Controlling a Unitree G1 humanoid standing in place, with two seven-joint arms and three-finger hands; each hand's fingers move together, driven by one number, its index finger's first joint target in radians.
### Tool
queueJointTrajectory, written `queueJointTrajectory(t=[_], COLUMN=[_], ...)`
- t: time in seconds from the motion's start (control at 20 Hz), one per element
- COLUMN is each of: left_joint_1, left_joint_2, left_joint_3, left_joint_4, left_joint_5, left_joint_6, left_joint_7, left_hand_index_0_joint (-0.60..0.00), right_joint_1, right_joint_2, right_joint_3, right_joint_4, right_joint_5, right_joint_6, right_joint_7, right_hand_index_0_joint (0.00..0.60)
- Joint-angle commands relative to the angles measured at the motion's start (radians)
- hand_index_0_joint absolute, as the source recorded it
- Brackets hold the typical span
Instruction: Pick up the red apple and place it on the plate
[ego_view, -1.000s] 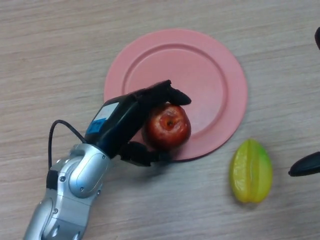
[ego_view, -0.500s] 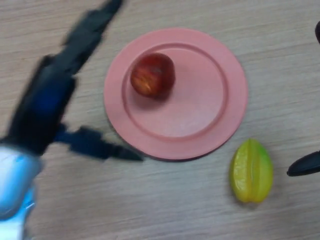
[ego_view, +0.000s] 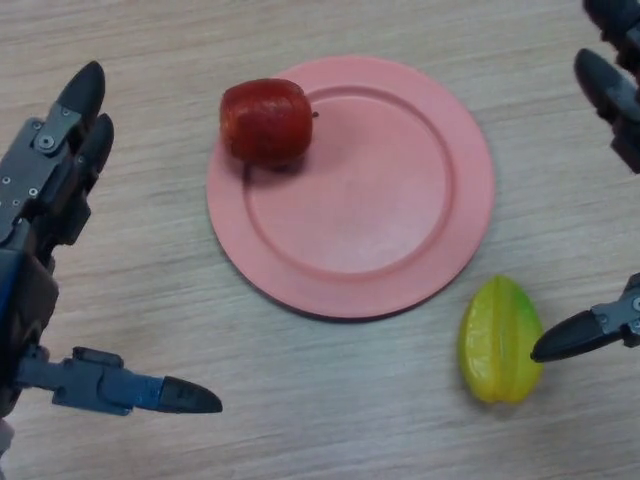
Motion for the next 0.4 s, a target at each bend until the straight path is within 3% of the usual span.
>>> queueJointTrajectory(t=[0.05, 0.4], left_joint_1=[-0.014, -0.010], left_joint_2=[0.026, 0.023], left_joint_3=[0.053, 0.078], left_joint_4=[-0.058, -0.063], left_joint_5=[-0.037, -0.058], left_joint_6=[-0.095, -0.078], left_joint_7=[0.016, 0.004], left_hand_index_0_joint=[0.000, 0.000], right_joint_1=[-0.025, -0.029], right_joint_2=[-0.013, -0.006], right_joint_3=[-0.034, -0.010], right_joint_4=[-0.057, -0.056], right_joint_5=[0.016, -0.001], right_joint_6=[-0.083, -0.080], right_joint_7=[-0.037, -0.030], right_hand_index_0_joint=[0.000, 0.000])
